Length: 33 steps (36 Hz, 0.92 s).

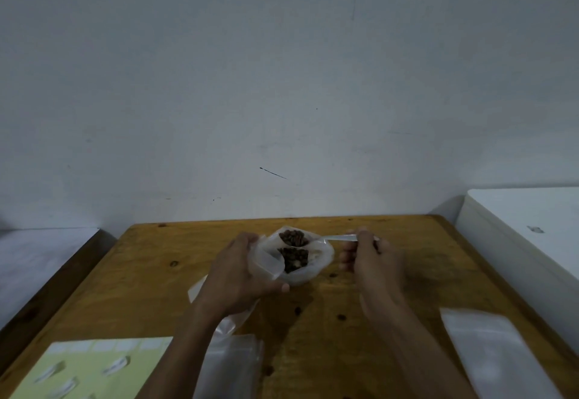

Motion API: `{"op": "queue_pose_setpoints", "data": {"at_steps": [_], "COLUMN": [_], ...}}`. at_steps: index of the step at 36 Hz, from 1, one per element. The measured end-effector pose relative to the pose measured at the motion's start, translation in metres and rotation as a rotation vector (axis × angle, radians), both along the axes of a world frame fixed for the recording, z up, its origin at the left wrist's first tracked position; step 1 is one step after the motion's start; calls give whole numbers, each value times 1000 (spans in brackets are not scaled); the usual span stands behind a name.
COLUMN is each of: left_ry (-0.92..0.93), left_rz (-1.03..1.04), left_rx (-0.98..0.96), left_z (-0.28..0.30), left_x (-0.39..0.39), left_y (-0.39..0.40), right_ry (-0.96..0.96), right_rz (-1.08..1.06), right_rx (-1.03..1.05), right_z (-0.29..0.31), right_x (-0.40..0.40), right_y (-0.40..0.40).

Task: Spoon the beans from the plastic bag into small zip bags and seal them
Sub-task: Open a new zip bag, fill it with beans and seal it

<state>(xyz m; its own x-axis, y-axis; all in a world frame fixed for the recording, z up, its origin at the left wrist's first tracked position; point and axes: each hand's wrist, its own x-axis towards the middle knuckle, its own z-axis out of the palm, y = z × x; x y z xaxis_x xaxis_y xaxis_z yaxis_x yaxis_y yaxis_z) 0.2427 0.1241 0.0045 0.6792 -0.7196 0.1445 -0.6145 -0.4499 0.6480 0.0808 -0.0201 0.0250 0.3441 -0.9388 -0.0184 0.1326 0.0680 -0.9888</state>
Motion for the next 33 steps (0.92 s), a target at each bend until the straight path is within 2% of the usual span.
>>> {"op": "queue_pose_setpoints", "data": {"at_steps": [4,9,12,15,21,24,28,33], "left_ry": [42,90,95,95,89,103,90,90], "left_rz": [14,22,28,64,55,41,21,12], "left_rx": [-20,-72,-109,-123,-122,-105,-98,-114], "left_z": [2,4,5,6,4,1,0,-1], "left_x": [0,-2,-2,0,0,1,0,-1], "left_y": [-2,-2,-1,1,0,0,-1,-1], "right_ry": [3,125,96,46,271,344,381,250], "right_rz": [87,249,171,22,-18,1,15,37], "right_rx": [-110,-577,-799,-865,-920,-869,-645,-160], "right_z": [11,5,0,-2,-30,-46,-56,-59], "right_x": [1,5,5,3,4,7,13,23], "right_y": [12,27,28,22,9,10,15,22]}}
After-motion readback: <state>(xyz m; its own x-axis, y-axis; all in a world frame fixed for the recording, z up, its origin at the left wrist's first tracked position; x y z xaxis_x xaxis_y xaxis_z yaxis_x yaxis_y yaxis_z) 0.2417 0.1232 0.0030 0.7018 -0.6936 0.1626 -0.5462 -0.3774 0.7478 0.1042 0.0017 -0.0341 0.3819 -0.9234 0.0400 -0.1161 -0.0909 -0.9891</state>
